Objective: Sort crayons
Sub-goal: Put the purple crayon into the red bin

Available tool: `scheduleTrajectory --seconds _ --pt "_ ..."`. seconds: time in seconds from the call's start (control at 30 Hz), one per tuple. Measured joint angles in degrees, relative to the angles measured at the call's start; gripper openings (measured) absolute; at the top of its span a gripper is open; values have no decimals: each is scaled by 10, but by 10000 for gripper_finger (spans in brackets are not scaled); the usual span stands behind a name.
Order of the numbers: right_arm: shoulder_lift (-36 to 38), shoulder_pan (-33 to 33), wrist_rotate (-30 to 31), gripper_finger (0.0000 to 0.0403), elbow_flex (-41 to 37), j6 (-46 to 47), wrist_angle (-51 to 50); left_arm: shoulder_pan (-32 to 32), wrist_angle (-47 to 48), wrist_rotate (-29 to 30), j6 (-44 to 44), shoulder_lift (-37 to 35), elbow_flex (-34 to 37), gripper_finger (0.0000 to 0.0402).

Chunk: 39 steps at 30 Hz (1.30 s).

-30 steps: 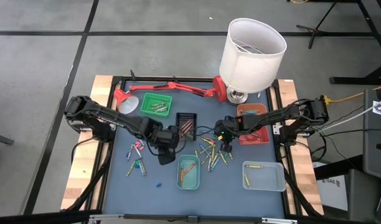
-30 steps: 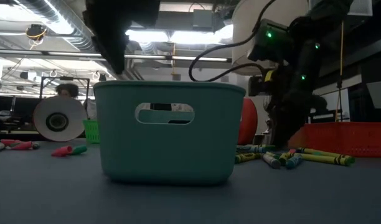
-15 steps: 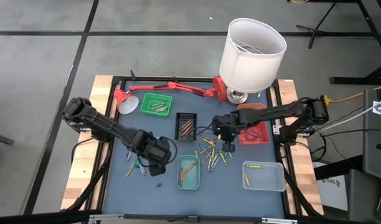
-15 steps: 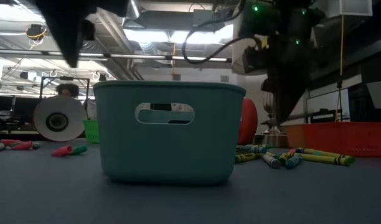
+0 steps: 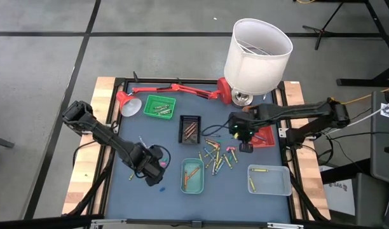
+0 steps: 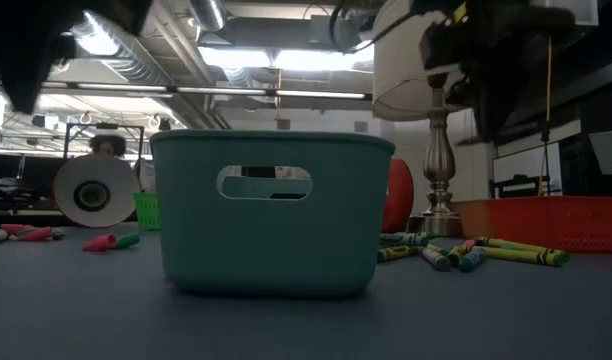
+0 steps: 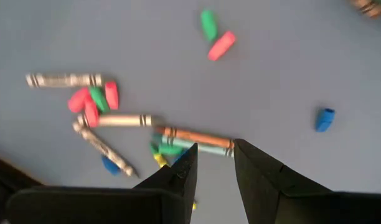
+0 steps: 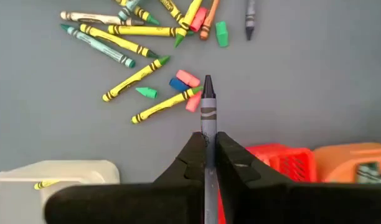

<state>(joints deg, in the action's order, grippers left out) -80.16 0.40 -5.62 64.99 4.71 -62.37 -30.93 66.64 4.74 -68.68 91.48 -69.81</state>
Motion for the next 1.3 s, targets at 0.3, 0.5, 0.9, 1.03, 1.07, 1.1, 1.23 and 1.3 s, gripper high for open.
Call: scheduleTrajectory --seconds 0.3,0.5,0.9,1.03,1.07,1.1,1.23,1.3 --pt "96 0 61 14 -13 1 -40 -43 -37 -40 -150 0 54 89" --pt "153 0 65 14 -81 2 -40 -65 -49 -40 -196 0 57 89" --pt "186 0 65 14 -214 43 -33 -109 -67 -28 -330 0 57 89" --pt "186 0 65 15 -247 43 -25 -126 -77 4 -402 0 57 89" --pt "186 0 65 15 -253 44 -22 -129 -77 11 -418 0 57 89" --pt "186 0 65 15 -257 46 -21 -132 -77 17 -434 0 57 89" --pt "186 0 65 15 -263 62 -20 -141 -76 43 -497 0 57 89" --pt "186 0 65 15 -263 62 -20 -142 -76 52 -524 3 57 89"
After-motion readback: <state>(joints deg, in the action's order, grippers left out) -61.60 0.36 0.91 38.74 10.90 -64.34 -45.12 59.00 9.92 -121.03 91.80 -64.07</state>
